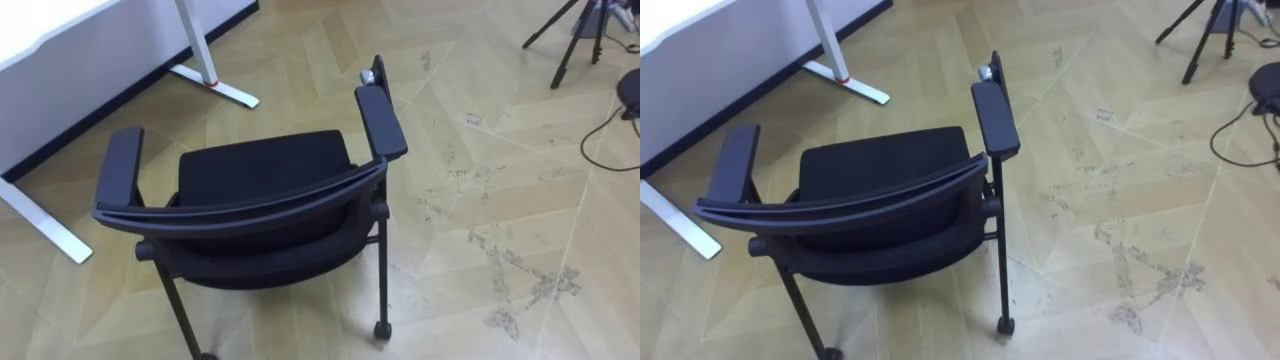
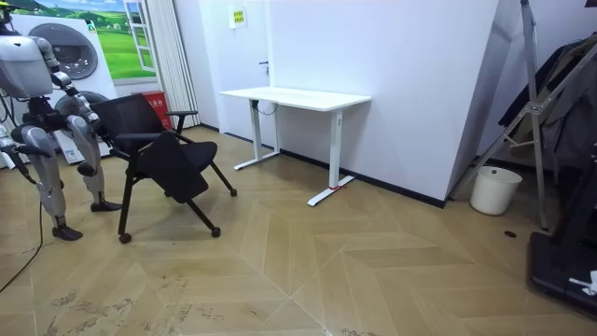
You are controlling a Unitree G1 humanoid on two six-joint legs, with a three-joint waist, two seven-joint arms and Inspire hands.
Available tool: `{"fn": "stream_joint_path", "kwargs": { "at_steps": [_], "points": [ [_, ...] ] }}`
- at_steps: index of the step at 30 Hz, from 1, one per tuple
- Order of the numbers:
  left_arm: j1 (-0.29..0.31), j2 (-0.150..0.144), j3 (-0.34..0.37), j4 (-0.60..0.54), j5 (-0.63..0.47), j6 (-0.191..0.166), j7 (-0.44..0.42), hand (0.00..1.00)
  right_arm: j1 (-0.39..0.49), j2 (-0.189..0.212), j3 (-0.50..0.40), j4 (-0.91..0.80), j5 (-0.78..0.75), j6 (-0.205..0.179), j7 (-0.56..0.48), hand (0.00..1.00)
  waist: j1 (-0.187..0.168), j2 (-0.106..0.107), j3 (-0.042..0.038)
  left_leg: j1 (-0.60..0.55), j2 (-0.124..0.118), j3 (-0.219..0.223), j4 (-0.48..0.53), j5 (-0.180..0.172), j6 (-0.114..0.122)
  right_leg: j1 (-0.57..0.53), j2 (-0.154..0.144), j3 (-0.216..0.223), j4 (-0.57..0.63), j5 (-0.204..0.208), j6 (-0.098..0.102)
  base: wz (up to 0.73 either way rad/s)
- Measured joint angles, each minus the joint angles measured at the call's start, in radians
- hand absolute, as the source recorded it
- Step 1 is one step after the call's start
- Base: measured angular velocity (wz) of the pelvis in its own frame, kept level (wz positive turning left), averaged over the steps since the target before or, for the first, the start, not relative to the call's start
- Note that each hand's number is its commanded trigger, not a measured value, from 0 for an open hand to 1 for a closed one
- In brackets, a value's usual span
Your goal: Push chair
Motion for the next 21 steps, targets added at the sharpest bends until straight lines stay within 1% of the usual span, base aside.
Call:
{"fn": "stream_joint_path", "kwargs": {
  "at_steps": [6,8,11,15,16,21],
  "points": [
    [0.002,0.002,0.006,0.001,0.050,-0.002,0.034,0.00,-0.001,0.001,-0.006,0.012,0.010,0.000,0.000,0.00,0.000,-0.008,-0.0002,0.003,0.000,0.000,0.000,0.000,0.000,0.005,0.000,-0.002,-0.003,-0.002,0.000,0.00],
    [0.012,0.001,0.031,0.001,0.068,-0.005,0.044,0.00,-0.005,0.004,-0.023,0.031,0.013,0.000,0.001,0.00,-0.002,-0.012,-0.0001,0.003,0.000,0.000,-0.001,0.000,0.000,0.005,-0.001,-0.002,-0.004,-0.003,0.000,0.00],
    [0.027,0.002,0.064,0.001,0.070,-0.007,0.063,0.00,-0.004,0.006,-0.045,0.070,0.072,0.000,0.001,0.00,-0.005,-0.020,-0.0006,0.003,-0.001,0.000,-0.002,0.000,0.000,0.013,-0.001,-0.009,-0.004,-0.003,-0.001,0.06],
    [0.052,0.001,0.084,-0.002,0.070,-0.008,0.087,0.00,0.002,0.006,-0.069,0.091,0.100,0.001,0.001,0.00,-0.008,-0.021,-0.0008,0.000,-0.001,-0.002,-0.002,0.000,0.000,0.013,-0.001,-0.012,-0.005,-0.003,-0.001,0.04],
    [0.053,0.000,0.097,-0.002,0.070,-0.008,0.089,0.00,0.002,0.007,-0.074,0.100,0.106,0.001,0.001,0.00,-0.009,-0.020,-0.0003,0.000,-0.001,-0.002,-0.002,0.000,0.000,0.013,-0.001,-0.013,-0.005,-0.003,-0.001,0.00],
    [0.051,0.000,0.115,-0.002,0.058,-0.013,0.125,0.00,0.001,0.018,-0.096,0.114,0.126,0.001,0.000,0.00,-0.017,-0.018,-0.0001,0.001,-0.001,-0.003,-0.003,0.000,0.000,0.011,-0.001,-0.013,-0.006,-0.004,0.000,0.00]
  ]
}}
